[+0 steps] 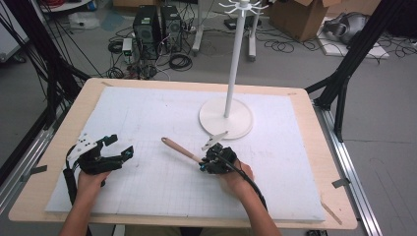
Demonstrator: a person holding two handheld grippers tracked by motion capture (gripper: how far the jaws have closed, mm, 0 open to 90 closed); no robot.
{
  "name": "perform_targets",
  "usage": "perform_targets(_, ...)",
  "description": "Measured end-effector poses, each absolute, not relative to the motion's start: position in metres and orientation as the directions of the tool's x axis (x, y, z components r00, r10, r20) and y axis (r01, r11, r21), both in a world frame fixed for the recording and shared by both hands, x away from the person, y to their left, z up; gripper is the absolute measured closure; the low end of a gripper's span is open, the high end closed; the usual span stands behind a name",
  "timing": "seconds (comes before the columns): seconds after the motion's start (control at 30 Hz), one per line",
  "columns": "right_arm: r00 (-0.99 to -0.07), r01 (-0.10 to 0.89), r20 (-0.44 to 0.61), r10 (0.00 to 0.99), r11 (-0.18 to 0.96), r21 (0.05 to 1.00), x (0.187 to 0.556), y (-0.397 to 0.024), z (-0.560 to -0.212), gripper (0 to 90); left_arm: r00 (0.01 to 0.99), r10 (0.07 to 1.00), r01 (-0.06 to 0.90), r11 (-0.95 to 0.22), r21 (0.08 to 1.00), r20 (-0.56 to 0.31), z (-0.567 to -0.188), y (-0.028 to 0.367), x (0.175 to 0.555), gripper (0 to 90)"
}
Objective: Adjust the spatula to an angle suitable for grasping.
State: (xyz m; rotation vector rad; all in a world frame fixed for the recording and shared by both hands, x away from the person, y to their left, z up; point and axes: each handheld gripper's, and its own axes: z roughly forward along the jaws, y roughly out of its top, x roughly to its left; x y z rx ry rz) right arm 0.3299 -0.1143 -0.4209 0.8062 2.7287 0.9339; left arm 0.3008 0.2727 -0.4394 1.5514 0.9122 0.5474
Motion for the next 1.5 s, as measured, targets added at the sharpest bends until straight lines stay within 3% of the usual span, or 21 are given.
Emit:
perform_targets(0.23, -0.796, 0.508, 0.046, 0.603, 0.626, 0.592, 0.334, -0.114, -0.424, 77.3, 0.587, 0.797, 0.241, -0.004, 0.97, -0.143, -0.44, 0.272, 0.301, 14.2)
perform_targets(0.43, -0.795, 0.51, 0.043, 0.605, 0.628, 0.587, 0.335, -0.113, -0.428, 75.6, 0.59, 0.795, 0.241, -0.004, 0.971, -0.143, -0.44, 0.27, 0.301, 14.2)
perform_targets(0.57, -0.784, 0.496, 0.044, 0.62, 0.582, 0.644, 0.334, -0.121, -0.422, 55.9, 0.597, 0.789, 0.235, 0.001, 0.972, -0.144, -0.44, 0.27, 0.3, 14.2)
perform_targets(0.7, -0.775, 0.425, 0.025, 0.631, 0.491, 0.761, 0.327, -0.142, -0.409, 36.9, 0.597, 0.79, 0.226, 0.0, 0.974, -0.138, -0.439, 0.27, 0.299, 13.9)
perform_targets(0.9, -0.731, 0.323, 0.009, 0.682, 0.335, 0.885, 0.31, -0.189, -0.397, 19.4, 0.606, 0.783, 0.216, 0.005, 0.976, -0.138, -0.437, 0.267, 0.298, 13.9)
perform_targets(1.17, -0.697, 0.263, -0.01, 0.717, 0.268, 0.927, 0.288, -0.232, -0.402, 16.9, 0.613, 0.78, 0.207, -0.007, 0.978, -0.124, -0.434, 0.264, 0.297, 13.9)
perform_targets(1.5, -0.611, 0.268, -0.027, 0.791, 0.239, 0.933, 0.274, -0.275, -0.408, 16.6, 0.618, 0.777, 0.221, -0.03, 0.975, -0.116, -0.428, 0.263, 0.298, 13.9)
